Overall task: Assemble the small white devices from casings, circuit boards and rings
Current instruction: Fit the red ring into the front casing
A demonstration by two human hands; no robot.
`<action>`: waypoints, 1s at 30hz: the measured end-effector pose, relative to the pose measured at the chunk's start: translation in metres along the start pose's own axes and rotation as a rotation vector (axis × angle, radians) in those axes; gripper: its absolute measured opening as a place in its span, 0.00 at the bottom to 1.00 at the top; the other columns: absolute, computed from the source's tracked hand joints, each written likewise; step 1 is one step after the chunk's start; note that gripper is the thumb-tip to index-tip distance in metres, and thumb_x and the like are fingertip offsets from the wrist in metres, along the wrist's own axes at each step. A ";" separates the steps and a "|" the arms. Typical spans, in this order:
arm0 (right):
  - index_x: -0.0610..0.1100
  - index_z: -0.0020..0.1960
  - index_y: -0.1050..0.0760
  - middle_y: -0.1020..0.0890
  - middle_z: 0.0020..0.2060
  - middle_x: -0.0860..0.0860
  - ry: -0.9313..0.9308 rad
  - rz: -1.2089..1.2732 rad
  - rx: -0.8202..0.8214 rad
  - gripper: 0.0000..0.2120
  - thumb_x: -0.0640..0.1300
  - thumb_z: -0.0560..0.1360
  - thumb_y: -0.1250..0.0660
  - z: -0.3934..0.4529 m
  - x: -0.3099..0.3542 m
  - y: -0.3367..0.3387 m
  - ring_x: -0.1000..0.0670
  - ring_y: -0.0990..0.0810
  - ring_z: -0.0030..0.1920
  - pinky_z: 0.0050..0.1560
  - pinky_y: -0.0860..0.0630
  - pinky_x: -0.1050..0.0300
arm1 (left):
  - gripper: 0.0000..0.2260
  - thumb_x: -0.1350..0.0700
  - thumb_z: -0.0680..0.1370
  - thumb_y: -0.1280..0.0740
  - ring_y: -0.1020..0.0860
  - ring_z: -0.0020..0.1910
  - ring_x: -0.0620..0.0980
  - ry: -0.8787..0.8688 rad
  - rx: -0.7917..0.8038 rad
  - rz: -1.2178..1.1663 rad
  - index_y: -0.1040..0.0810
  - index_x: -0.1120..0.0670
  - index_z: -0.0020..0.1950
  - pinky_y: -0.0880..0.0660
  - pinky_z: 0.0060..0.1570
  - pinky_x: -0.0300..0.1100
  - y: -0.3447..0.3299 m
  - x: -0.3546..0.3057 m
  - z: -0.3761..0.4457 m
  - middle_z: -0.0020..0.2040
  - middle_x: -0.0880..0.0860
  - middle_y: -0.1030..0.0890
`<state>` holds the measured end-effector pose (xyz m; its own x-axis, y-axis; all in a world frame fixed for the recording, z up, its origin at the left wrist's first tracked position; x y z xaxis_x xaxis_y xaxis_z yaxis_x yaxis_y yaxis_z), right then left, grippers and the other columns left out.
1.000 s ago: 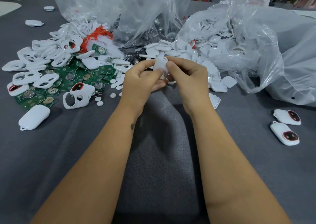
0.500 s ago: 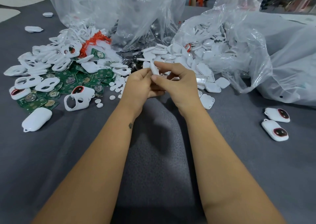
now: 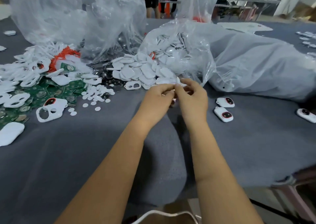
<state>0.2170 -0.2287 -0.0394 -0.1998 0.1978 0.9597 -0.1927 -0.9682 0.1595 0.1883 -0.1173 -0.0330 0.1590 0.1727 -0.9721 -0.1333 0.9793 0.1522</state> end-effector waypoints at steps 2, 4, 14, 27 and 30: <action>0.52 0.50 0.21 0.18 0.42 0.55 0.008 -0.177 -0.058 0.06 0.48 0.73 0.31 0.002 -0.008 0.027 0.58 0.20 0.45 0.46 0.24 0.56 | 0.16 0.63 0.79 0.40 0.21 0.36 0.36 0.022 0.049 0.008 0.18 0.45 0.48 0.29 0.36 0.29 -0.020 -0.001 0.000 0.37 0.41 0.17; 0.51 0.48 0.22 0.18 0.44 0.55 -0.007 -0.327 -0.071 0.06 0.50 0.72 0.30 0.003 -0.016 0.048 0.52 0.20 0.49 0.50 0.23 0.51 | 0.14 0.62 0.79 0.39 0.22 0.40 0.36 0.046 0.071 0.058 0.18 0.46 0.50 0.27 0.43 0.33 -0.036 0.002 0.001 0.43 0.43 0.17; 0.46 0.55 0.19 0.22 0.54 0.45 0.155 -1.057 -0.089 0.12 0.44 0.75 0.37 0.006 -0.011 0.046 0.40 0.31 0.55 0.52 0.36 0.50 | 0.13 0.63 0.78 0.41 0.20 0.51 0.48 0.117 -0.014 0.112 0.20 0.47 0.48 0.22 0.55 0.48 -0.036 0.024 0.002 0.49 0.49 0.18; 0.44 0.58 0.23 0.24 0.53 0.44 0.376 -0.720 0.446 0.12 0.44 0.77 0.39 -0.016 0.033 -0.130 0.43 0.27 0.56 0.50 0.28 0.48 | 0.13 0.62 0.75 0.41 0.21 0.50 0.48 0.130 -0.558 0.353 0.20 0.47 0.46 0.26 0.50 0.42 0.107 0.037 -0.010 0.48 0.46 0.17; 0.45 0.59 0.24 0.24 0.53 0.45 0.404 -0.682 0.452 0.13 0.43 0.76 0.39 -0.014 0.038 -0.155 0.43 0.27 0.55 0.51 0.28 0.47 | 0.13 0.63 0.75 0.41 0.22 0.51 0.50 0.124 -0.624 0.429 0.18 0.51 0.49 0.29 0.49 0.42 0.128 0.040 -0.010 0.51 0.49 0.17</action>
<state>0.2256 -0.0692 -0.0308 -0.5182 0.7054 0.4836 -0.0150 -0.5728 0.8196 0.1675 0.0138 -0.0543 -0.1372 0.4751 -0.8692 -0.6918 0.5820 0.4273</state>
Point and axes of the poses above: each hand's wrist, its own z-axis towards the middle knuckle, its own y-axis out of the back of the hand, x = y × z, the point moved 3 cm from there along z, towards the middle knuckle
